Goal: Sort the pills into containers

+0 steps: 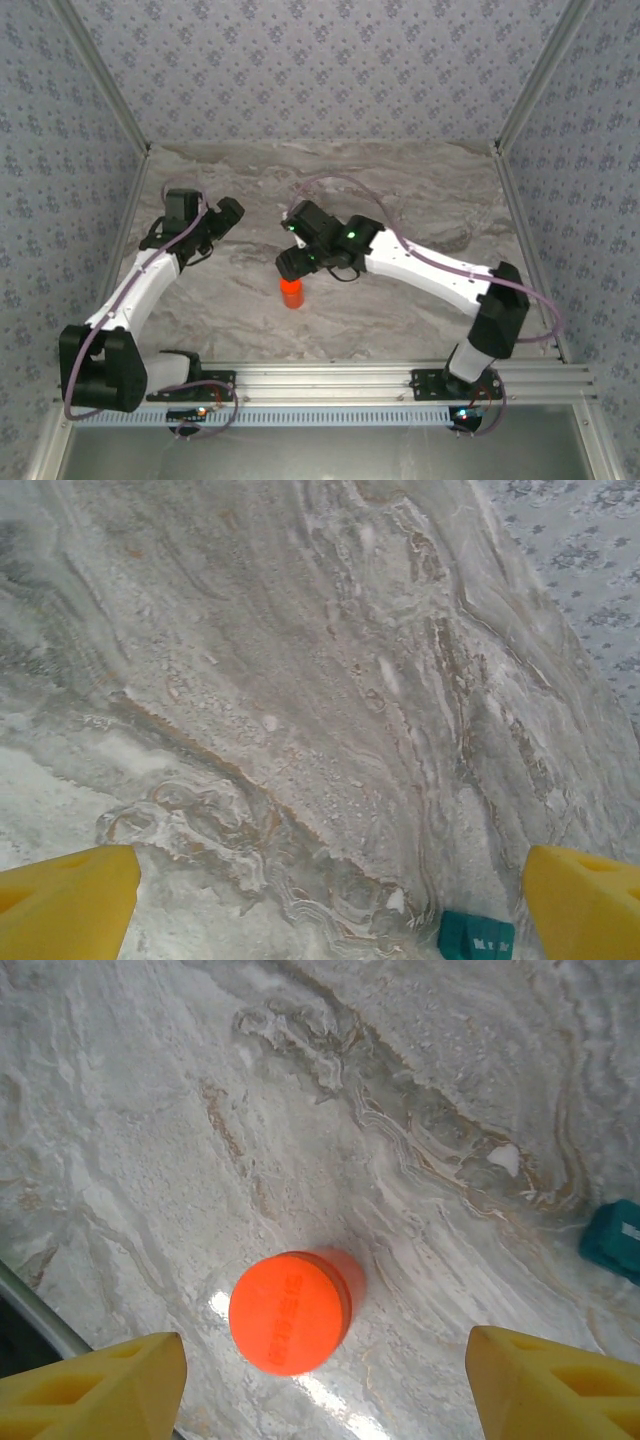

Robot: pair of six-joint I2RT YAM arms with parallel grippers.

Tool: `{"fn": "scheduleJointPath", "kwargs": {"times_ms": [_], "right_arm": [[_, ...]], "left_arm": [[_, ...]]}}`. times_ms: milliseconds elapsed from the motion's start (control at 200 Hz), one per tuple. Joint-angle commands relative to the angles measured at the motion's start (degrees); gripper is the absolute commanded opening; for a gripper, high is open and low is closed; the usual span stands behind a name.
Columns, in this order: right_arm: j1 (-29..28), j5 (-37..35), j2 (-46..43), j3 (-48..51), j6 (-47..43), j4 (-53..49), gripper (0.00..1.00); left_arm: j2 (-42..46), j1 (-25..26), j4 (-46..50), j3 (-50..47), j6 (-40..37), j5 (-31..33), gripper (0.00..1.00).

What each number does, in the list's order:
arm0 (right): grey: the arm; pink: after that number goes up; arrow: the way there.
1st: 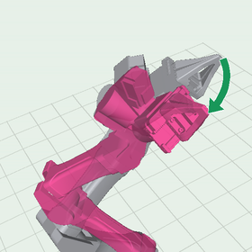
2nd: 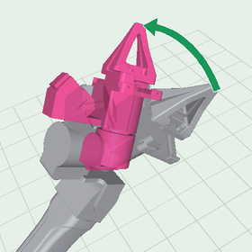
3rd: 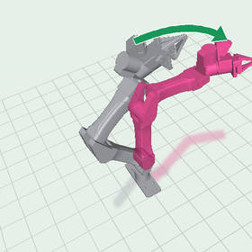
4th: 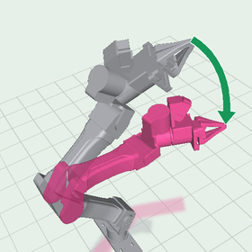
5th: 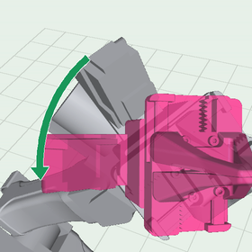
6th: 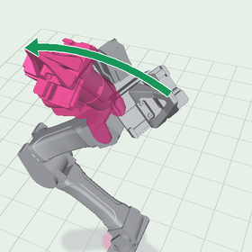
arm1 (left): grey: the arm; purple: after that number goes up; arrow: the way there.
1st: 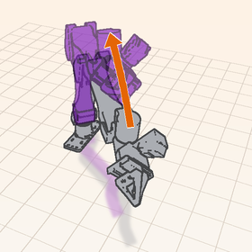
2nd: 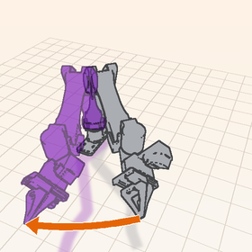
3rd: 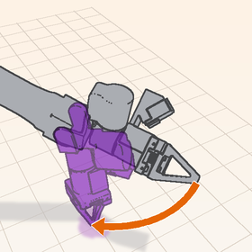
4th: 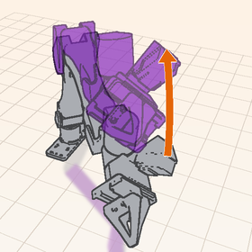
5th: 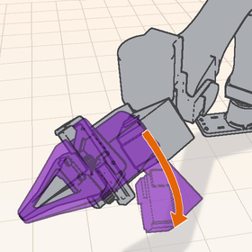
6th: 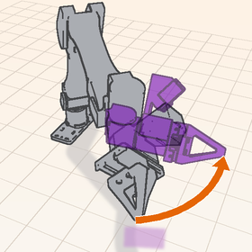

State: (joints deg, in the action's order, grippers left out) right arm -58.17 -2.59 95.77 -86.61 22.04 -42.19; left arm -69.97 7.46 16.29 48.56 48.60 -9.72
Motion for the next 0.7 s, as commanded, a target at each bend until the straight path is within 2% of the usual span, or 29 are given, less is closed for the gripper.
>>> {"fn": "scheduleJointPath", "kwargs": {"times_ms": [0,280,695], "right_arm": [[-1.03,-0.93,5.04,-3.21,-0.42,-4.38,0.77],[-2.98,0.02,12.78,-7.13,-0.65,-5.28,0.77],[-2.96,1.62,14.44,-4.29,-0.41,-4.91,0.73]], "left_arm": [[0.36,-1.91,-2.06,-1.34,-1.64,-2.18,0.98],[1.59,-3.18,-2.58,-2.86,-1.89,-4.45,0.98],[1.73,-3.29,-3.37,-2.59,-1.41,-6.41,0.98]]}}
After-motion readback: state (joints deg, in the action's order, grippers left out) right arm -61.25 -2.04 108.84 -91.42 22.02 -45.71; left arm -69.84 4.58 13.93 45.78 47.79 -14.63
